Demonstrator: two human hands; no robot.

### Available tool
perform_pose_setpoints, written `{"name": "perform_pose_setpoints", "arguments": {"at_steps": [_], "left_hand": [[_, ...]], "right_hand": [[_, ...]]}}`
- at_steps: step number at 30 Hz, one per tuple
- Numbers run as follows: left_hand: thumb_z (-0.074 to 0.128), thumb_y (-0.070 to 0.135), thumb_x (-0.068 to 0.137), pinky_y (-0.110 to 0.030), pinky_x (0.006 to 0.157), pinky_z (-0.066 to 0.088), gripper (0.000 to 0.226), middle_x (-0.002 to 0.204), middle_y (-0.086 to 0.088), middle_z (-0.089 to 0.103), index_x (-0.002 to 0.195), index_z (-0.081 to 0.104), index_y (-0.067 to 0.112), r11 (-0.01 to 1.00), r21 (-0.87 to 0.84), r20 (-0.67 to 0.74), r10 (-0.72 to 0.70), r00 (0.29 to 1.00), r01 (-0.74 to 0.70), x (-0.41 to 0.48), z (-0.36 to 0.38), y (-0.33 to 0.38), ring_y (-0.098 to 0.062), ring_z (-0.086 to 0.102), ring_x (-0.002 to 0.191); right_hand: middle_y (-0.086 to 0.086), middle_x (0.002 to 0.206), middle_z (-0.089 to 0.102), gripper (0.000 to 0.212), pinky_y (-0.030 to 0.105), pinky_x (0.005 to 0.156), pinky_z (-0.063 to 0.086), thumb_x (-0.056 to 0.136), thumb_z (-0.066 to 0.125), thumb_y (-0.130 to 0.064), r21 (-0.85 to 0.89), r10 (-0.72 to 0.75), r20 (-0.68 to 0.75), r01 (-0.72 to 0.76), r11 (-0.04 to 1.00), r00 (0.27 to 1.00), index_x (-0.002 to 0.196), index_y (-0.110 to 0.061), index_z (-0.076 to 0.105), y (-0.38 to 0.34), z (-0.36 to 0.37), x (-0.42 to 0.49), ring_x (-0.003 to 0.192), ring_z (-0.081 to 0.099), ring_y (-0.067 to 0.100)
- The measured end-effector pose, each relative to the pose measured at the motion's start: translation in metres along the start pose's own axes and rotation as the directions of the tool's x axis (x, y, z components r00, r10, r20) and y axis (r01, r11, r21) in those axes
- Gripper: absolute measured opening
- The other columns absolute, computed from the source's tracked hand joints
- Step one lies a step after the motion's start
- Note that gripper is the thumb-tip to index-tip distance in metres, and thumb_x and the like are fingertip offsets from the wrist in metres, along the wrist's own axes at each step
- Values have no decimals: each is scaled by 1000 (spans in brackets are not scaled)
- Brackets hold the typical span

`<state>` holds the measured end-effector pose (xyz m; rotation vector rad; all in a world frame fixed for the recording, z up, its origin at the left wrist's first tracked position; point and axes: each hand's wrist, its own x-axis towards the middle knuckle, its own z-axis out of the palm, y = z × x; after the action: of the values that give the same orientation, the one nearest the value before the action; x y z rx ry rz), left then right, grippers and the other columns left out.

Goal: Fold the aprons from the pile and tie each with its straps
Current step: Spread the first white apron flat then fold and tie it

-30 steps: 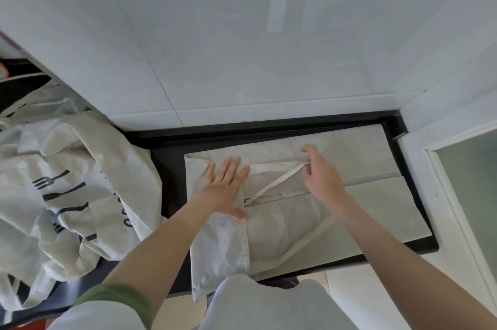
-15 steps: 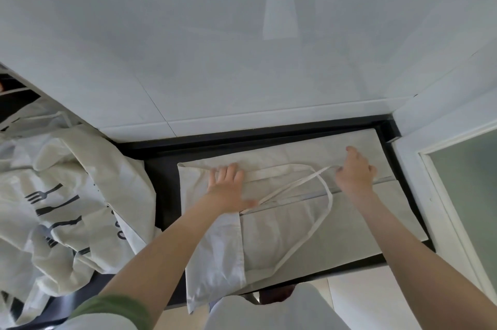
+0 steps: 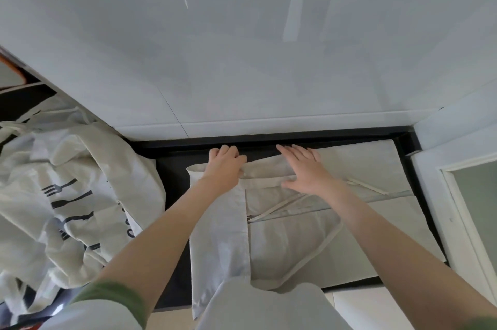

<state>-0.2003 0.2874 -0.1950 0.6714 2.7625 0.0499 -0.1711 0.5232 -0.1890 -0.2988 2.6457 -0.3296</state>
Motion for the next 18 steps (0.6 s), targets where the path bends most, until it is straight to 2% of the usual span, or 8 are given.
{"name": "perform_pose_setpoints", "arguments": {"at_steps": [2, 4, 7, 9, 11, 14, 16, 18], "left_hand": [[39, 14, 98, -33, 95, 27, 28, 115, -2, 54, 122, 50, 17, 999, -17, -33, 37, 999, -38, -1, -9, 0, -24, 47, 109], [38, 8, 96, -31, 83, 31, 25, 106, -3, 58, 118, 48, 15, 998, -23, -12, 55, 998, -55, -2, -18, 2, -24, 54, 100], [51, -1, 82, -29, 71, 34, 31, 91, -2, 60, 110, 52, 13, 998, -5, -91, 54, 994, -55, -4, -32, 1, -23, 57, 83], [73, -6, 55, -27, 58, 37, 41, 67, 1, 58, 89, 60, 12, 997, 5, -253, 75, 965, -76, -5, -40, 0, -21, 55, 59], [78, -11, 38, -23, 51, 36, 46, 56, 2, 53, 74, 59, 11, 997, 13, -403, 77, 912, -79, -7, -49, -1, -21, 50, 47], [81, -8, 46, -24, 53, 39, 42, 61, 0, 55, 75, 57, 10, 994, 0, -473, 99, 875, -112, -8, -58, 0, -22, 52, 52], [82, -4, 48, -26, 57, 43, 41, 67, -1, 58, 81, 62, 10, 988, 37, -464, 149, 873, -148, -8, -57, 0, -23, 56, 59], [79, -7, 45, -28, 58, 46, 43, 70, -3, 57, 84, 68, 10, 972, 84, -452, 235, 861, -221, -9, -50, 0, -24, 56, 61]], "right_hand": [[2, 150, 34, 72, 39, 118, -2, 91, 58, -36, -124, 52, -3, -52, 991, 999, 151, -20, 21, 2, -2, 5, 144, 20, 20], [2, 136, 46, 45, 39, 116, 5, 95, 51, -23, -235, 102, -37, -108, 966, 994, 139, -18, 41, 7, -7, 6, 133, 33, 22], [-1, 114, 54, 27, 34, 101, 18, 96, 43, -11, -267, 119, -151, -156, 951, 981, 118, -17, 56, 18, -16, 4, 116, 43, 22], [1, 103, 56, 23, 32, 90, 21, 90, 49, -4, -218, 104, -276, -168, 962, 956, 107, -14, 60, 25, -20, 3, 108, 48, 24], [5, 93, 58, 19, 33, 84, 22, 81, 57, 0, -133, 102, -415, -171, 976, 904, 96, -9, 62, 27, -26, 1, 98, 53, 30], [4, 83, 53, 9, 35, 79, 24, 77, 54, -7, -63, 94, -618, -168, 984, 781, 85, -11, 58, 26, -29, -5, 86, 49, 29], [5, 84, 48, 17, 37, 79, 26, 76, 45, -16, -108, 41, -710, -167, 980, 703, 90, -12, 53, 20, -26, -12, 83, 41, 26], [7, 89, 49, 28, 38, 78, 29, 74, 53, -17, -172, -36, -715, -127, 977, 699, 101, -12, 49, 16, -19, -15, 84, 39, 27]]}}
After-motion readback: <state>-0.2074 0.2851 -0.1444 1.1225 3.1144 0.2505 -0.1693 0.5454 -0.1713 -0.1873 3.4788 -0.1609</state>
